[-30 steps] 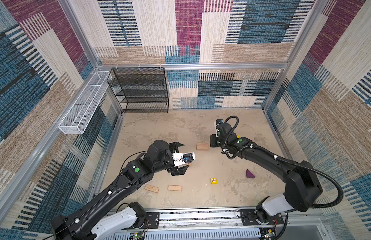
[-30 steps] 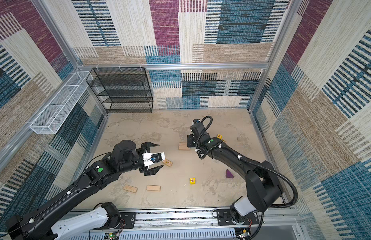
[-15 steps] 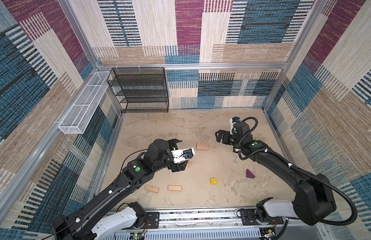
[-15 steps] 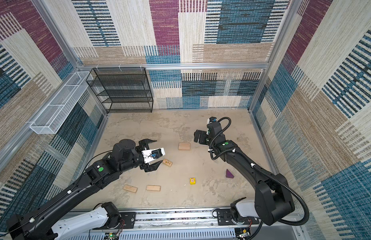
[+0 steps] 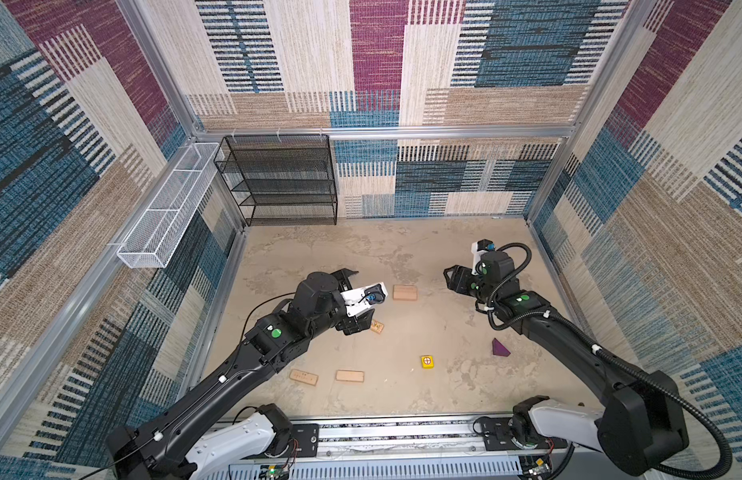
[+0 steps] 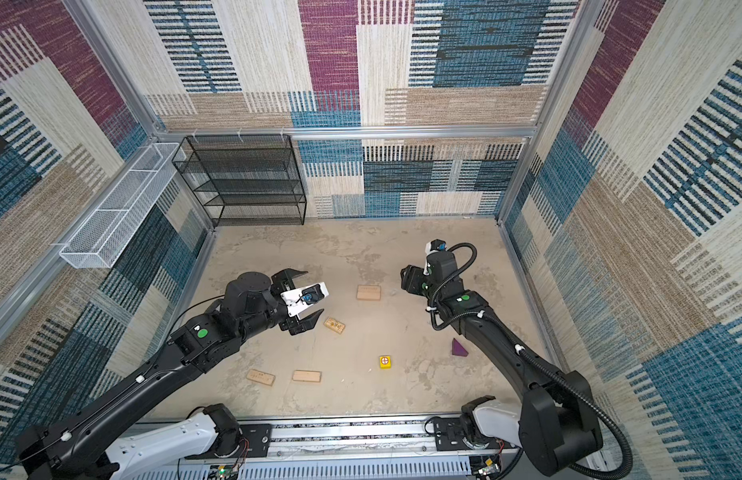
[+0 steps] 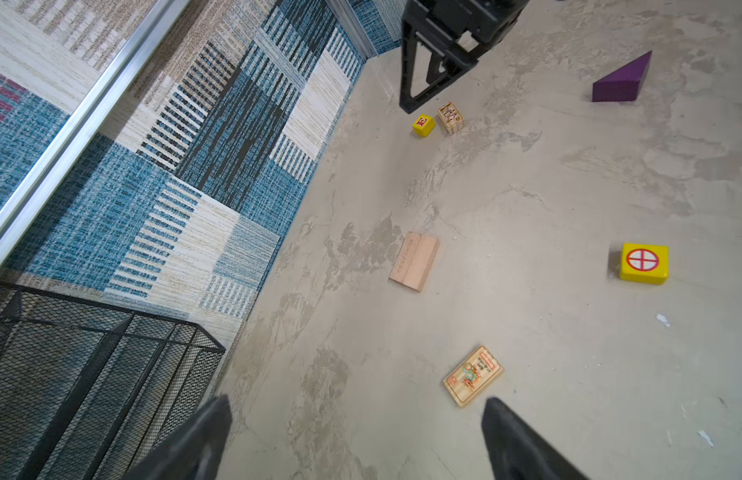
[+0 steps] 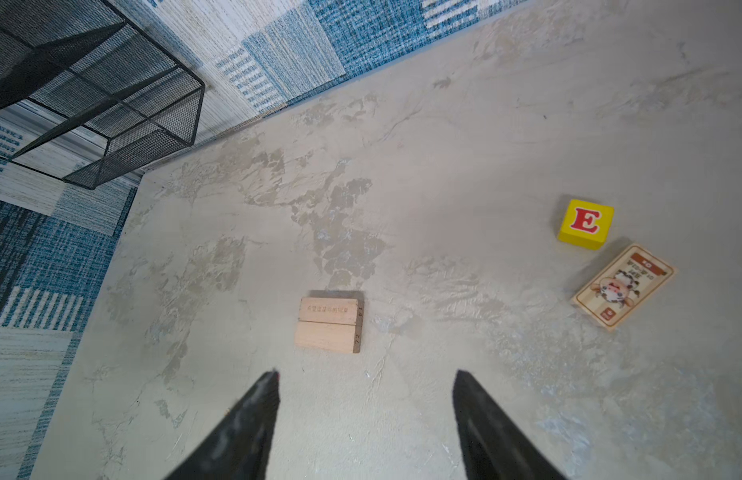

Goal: Build the wood block tower
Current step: 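Raise the right gripper away from the bars while the left gripper lifts, then move the right gripper over the dragon-printed bar and lower it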

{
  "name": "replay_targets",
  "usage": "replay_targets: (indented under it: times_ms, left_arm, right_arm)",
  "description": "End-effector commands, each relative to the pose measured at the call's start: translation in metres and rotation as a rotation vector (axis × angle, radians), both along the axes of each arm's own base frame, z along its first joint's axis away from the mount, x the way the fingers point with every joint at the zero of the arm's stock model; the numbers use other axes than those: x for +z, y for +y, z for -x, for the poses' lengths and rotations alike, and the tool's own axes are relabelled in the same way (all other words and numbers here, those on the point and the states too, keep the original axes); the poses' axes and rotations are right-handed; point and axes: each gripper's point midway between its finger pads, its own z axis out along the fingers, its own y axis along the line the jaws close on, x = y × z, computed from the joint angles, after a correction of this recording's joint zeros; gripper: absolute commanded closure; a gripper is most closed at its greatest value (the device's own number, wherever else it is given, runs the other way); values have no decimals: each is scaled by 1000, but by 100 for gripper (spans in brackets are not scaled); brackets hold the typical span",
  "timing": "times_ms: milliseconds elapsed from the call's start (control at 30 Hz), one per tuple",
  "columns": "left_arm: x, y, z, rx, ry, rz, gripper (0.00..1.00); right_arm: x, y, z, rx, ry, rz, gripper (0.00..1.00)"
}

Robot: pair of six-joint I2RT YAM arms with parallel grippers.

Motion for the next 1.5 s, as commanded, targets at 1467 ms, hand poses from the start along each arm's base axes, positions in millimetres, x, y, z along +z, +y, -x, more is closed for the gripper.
replay_targets:
  times_ms: [1467]
  left_arm:
    - [-102, 77, 48, 794, 865, 452, 1]
  right_arm:
    - [-31, 182, 60, 787, -61, 337, 34]
